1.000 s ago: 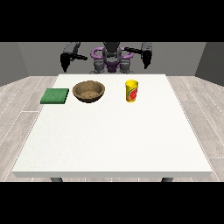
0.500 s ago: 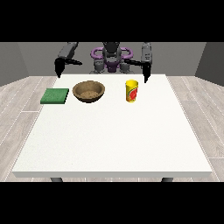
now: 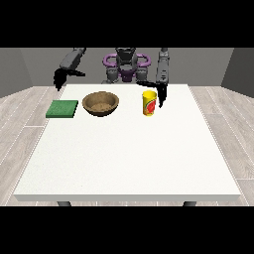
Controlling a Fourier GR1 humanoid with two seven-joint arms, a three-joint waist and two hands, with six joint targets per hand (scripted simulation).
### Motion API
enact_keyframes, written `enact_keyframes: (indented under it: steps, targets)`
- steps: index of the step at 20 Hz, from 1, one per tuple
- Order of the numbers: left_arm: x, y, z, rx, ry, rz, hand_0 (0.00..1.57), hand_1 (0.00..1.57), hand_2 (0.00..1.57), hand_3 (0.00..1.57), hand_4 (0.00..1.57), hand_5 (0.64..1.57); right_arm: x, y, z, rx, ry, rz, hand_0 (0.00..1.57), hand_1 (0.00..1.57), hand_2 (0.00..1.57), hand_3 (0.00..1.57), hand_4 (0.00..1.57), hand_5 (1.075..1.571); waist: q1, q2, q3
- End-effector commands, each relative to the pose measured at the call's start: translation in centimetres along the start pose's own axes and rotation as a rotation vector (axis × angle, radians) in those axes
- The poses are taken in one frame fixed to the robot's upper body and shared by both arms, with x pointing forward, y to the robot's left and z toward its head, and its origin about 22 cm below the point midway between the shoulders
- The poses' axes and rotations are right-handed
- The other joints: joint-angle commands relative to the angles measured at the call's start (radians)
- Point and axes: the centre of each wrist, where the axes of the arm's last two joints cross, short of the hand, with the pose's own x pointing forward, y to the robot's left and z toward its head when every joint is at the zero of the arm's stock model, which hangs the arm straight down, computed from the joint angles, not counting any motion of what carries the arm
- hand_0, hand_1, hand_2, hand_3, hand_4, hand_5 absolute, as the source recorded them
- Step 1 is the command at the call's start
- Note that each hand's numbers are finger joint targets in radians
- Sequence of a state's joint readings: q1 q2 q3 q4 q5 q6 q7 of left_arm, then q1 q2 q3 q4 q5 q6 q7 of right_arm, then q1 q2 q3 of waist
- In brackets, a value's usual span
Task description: Pick the cup and pour the ball into the bowl, then pick the bowl and place it on the pad
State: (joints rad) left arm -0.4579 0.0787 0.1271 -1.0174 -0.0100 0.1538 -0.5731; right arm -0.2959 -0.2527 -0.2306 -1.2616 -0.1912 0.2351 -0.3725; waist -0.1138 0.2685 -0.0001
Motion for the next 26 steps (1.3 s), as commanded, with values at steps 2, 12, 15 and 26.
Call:
enact_keyframes:
  steps: [2, 12, 15, 26]
  targets:
    - [-1.6, -1.6, 0.4, -0.002, -0.016, 0.0, 0.0, 0.0, 0.0, 0.0, 0.0, 1.262, -0.5, -2.2, -0.1, -0.02, -0.016, 0.02, 0.0, 0.0, 0.0, 0.0, 0.0, 1.559, 0.011, 0.033, 0.0]
    - [-2.3, 1.9, -1.8, 0.121, -0.075, -0.4, 1.31, 1.31, 1.57, 1.57, 0.81, 1.515, 2.3, -2.3, -2.9, 0.063, -0.07, -0.016, 0.0, 0.0, 0.0, 0.0, 0.0, 1.558, -0.098, 0.096, 0.0004]
    - [-3.2, 1.0, -0.7, 0.104, -0.056, -0.418, 1.32, 1.32, 1.57, 1.57, 0.85, 1.508, 1.9, -3.5, -2.2, 0.035, -0.086, -0.019, 0.0, 0.0, 0.0, 0.0, 0.0, 1.558, -0.085, 0.094, 0.0001]
    - [-1.2, -3.0, -3.0, -0.023, 0.0, -0.651, 1.37, 1.37, 1.57, 1.57, 1.02, 1.531, -1.0, -9.8, 2.9, -0.066, 0.17, 0.015, 0.0, 0.0, 0.0, 0.0, 0.0, 1.558, 0.004, -0.177, 0.004]
